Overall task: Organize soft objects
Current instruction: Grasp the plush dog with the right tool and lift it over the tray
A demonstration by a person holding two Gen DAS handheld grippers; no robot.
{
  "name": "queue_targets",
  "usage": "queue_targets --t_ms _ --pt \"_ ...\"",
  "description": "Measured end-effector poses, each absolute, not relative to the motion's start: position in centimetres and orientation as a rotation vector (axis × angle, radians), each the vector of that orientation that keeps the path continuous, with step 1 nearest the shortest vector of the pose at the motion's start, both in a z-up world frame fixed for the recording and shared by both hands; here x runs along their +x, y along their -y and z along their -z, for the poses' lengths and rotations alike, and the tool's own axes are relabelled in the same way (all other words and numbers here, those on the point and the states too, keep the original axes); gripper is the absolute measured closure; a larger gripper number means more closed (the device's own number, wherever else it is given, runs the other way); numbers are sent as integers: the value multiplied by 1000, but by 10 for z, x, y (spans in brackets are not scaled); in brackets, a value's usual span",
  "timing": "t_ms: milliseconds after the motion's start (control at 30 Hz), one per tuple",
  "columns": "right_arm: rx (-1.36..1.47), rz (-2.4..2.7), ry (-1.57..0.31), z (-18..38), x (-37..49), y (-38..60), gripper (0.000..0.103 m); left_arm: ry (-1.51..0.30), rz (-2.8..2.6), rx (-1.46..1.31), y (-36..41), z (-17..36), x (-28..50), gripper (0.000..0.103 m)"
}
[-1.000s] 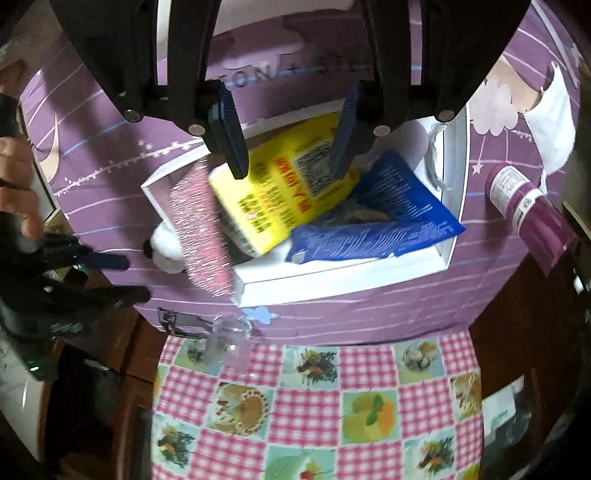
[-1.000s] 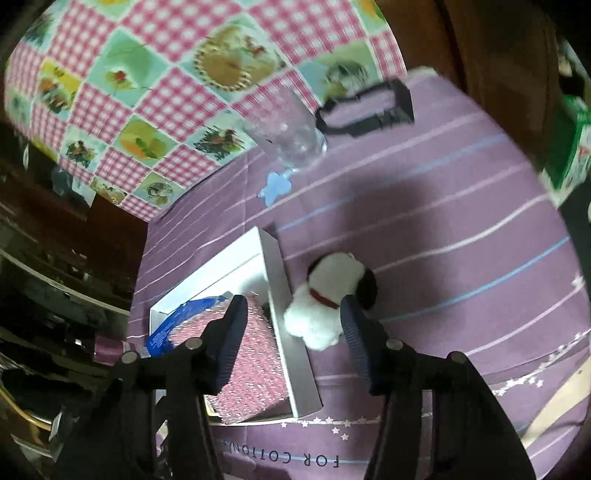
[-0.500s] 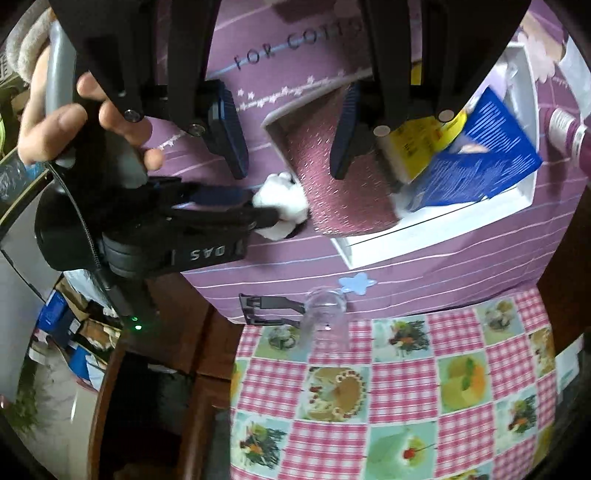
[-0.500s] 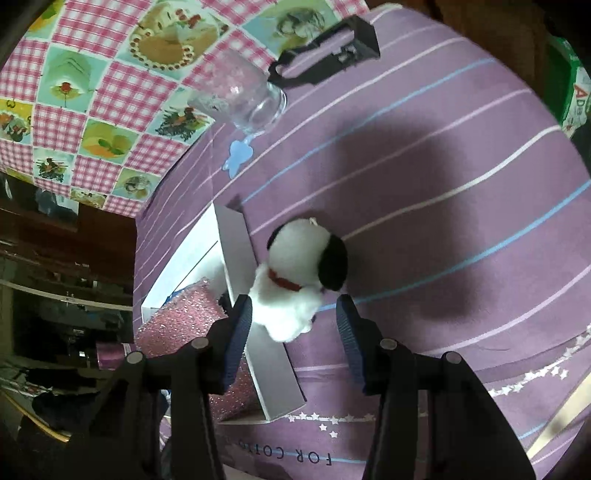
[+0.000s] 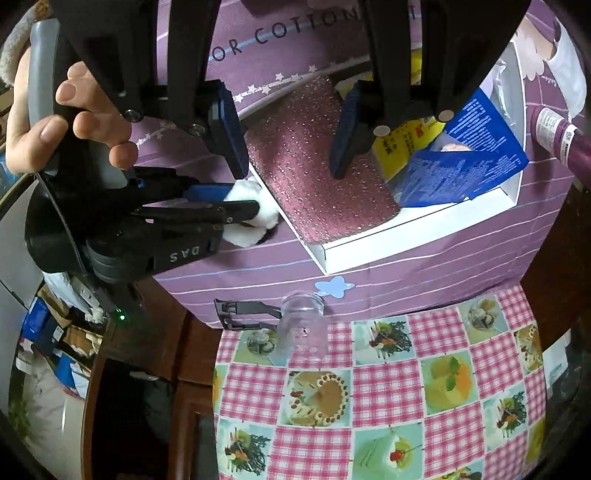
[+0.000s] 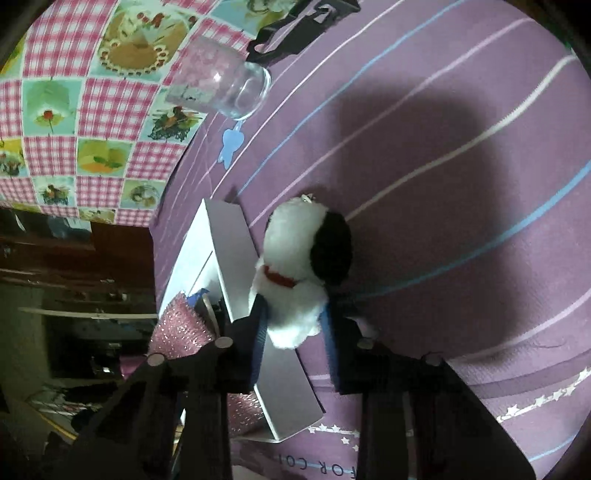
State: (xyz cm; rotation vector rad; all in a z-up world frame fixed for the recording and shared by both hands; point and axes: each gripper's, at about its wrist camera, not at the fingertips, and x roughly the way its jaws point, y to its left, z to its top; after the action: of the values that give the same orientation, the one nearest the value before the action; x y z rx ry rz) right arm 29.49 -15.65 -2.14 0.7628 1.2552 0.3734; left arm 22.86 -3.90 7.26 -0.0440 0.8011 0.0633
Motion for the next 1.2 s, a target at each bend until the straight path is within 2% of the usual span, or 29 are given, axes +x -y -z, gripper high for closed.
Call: queue_targets --t_ms 467,533,600,667,1000,1200 --pt "592 -337 -1146 -44 272 153 76 -765 -132 -101 14 -94 219 57" --pt "570 -340 -1150 -46 271 148 76 -760 -139 -113 8 -98 216 57" --pt "545 -339 -1166 -45 271 142 76 -761 -156 -126 3 -102 214 48" --pt "519 -350 -1178 -46 270 135 76 -763 -176 -135 -4 -107 211 46" --pt "304 -438 -1211 -45 259 77 76 -830 -273 -168 -49 -108 205 46" --pt "279 -481 -1202 -34 258 53 76 -845 -308 -207 -72 -107 200 45"
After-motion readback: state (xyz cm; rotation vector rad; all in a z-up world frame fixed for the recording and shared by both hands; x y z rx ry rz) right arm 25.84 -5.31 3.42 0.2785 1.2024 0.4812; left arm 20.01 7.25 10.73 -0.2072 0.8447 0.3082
